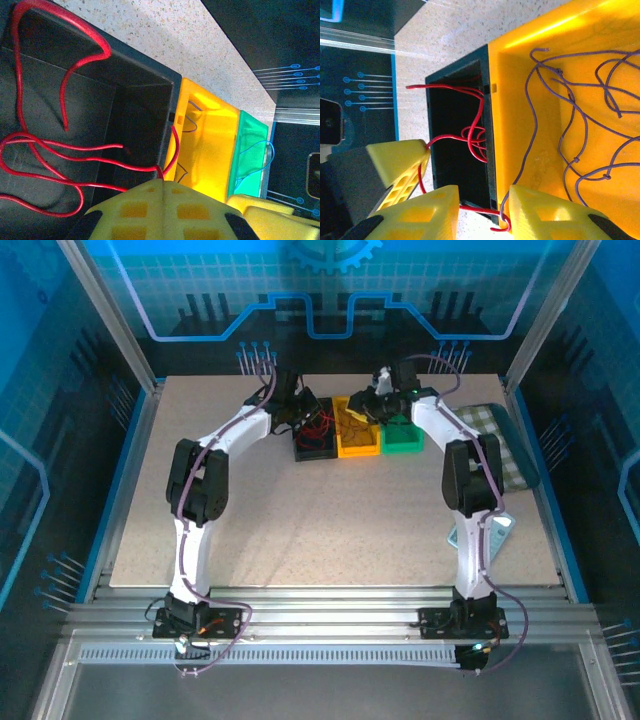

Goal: Untangle the cables

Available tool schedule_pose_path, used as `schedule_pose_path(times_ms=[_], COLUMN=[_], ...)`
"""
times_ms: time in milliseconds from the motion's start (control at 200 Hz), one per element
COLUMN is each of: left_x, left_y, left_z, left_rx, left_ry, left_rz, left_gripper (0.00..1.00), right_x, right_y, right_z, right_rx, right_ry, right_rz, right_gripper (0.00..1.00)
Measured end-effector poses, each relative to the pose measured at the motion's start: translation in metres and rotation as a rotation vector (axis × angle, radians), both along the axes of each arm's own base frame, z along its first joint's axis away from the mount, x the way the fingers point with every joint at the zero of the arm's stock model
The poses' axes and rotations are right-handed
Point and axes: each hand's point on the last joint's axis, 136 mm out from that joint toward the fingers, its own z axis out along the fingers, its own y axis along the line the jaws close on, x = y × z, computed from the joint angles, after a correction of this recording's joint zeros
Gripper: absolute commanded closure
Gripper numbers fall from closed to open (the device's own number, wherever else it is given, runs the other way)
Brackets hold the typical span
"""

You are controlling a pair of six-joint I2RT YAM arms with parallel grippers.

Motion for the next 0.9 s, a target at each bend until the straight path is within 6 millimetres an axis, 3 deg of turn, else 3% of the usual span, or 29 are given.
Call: schedule_pose_path(times_ms=[215,325,590,896], left_x=[-0.001,-0.001,-0.002,-0.008], left_y=[0.0,0.0,-0.001,0.002], left_z=[0.005,0.006,0.006,0.009], left_rx=[-0.005,-0.005,-0.007,-0.008], left_ry=[-0.009,-0.011,-0.01,-0.01], left_rz=[-0.002,-0.002,-0.005,-0.004], left_gripper=[1.0,1.0,1.0,1.0], right_x=[-0.01,-0.012,-0.008,0.0], right_y=[0.017,0.02,0.02,0.01], right_z=[-0.022,-0.023,-0.023,-0.034], right_rx=[-0.037,-0.039,-0.029,-0.044], right_ry=[0.063,0.069,0.072,0.086], right_rz=[0.028,0.032,0.002,-0.062], right_gripper=[0.69,0.73,0.95,1.0])
